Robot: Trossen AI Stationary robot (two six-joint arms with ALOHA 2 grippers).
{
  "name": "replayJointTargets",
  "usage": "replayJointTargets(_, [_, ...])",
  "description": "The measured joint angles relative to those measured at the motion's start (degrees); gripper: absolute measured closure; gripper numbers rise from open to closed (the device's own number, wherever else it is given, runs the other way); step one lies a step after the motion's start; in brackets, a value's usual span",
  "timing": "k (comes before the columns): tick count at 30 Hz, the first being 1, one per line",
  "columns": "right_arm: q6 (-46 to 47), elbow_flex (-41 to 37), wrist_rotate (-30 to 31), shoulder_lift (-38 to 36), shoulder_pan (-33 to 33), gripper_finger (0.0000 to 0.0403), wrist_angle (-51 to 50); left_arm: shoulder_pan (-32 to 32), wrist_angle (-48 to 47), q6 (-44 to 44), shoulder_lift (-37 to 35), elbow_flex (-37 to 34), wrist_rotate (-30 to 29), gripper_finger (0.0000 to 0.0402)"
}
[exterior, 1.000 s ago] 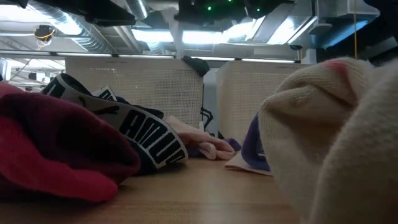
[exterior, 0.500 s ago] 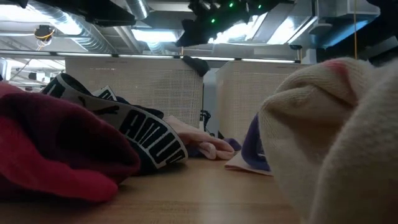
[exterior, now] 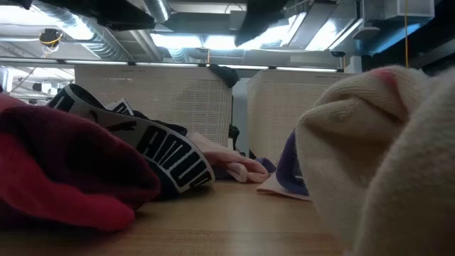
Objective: Sort clothes
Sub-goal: Adjust the gray boxer in the left white laundry bin
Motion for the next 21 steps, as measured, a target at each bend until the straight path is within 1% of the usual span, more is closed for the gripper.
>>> replayJointTargets(2, [1.9, -1.7, 2.9, 0.0, 2.0, 0.0178, -1.1, 0.0, 0.1, -0.3, 0.0, 0.0, 0.0, 0.0208])
replayJointTargets(5, [4.5, -5.4, 10.4, 0.1, 4.0, 0.0183, 0.2, 0.0, 0.1, -0.4, 0.0, 0.0, 0.0, 0.0208])
replayJointTargets(7, [6.4, -8.1, 14.8, 0.0, 4.3, 0.0186, 3.7, 0.0, 0.1, -0.4, 0.0, 0.0, 0.0, 0.0208])
replayJointTargets(8, [7.0, -9.7, 15.7, 0.0, 4.2, 0.0188, 5.9, 0.0, 0.1, -0.4, 0.0, 0.0, 0.0, 0.0208])
replayJointTargets(12, [8.0, -16.2, 17.0, 0.1, 3.4, 0.0189, 16.2, 0.0, 0.1, -0.4, 0.0, 0.0, 0.0, 0.0208])
replayJointTargets(15, [8.0, -18.9, 18.9, 0.1, 3.3, 0.019, 24.4, 0.0, 0.0, -0.4, 0.0, 0.0, 0.0, 0.0208])
replayJointTargets(18, [8.0, -20.3, 18.8, 0.1, 2.6, 0.019, 28.2, 0.0, 0.0, -0.3, 0.0, 0.0, 0.0, 0.0208])
replayJointTargets(21, [8.0, -20.6, 18.0, 0.1, 2.2, 0.019, 29.1, 0.0, 0.0, -0.3, 0.0, 0.0, 0.0, 0.0208])
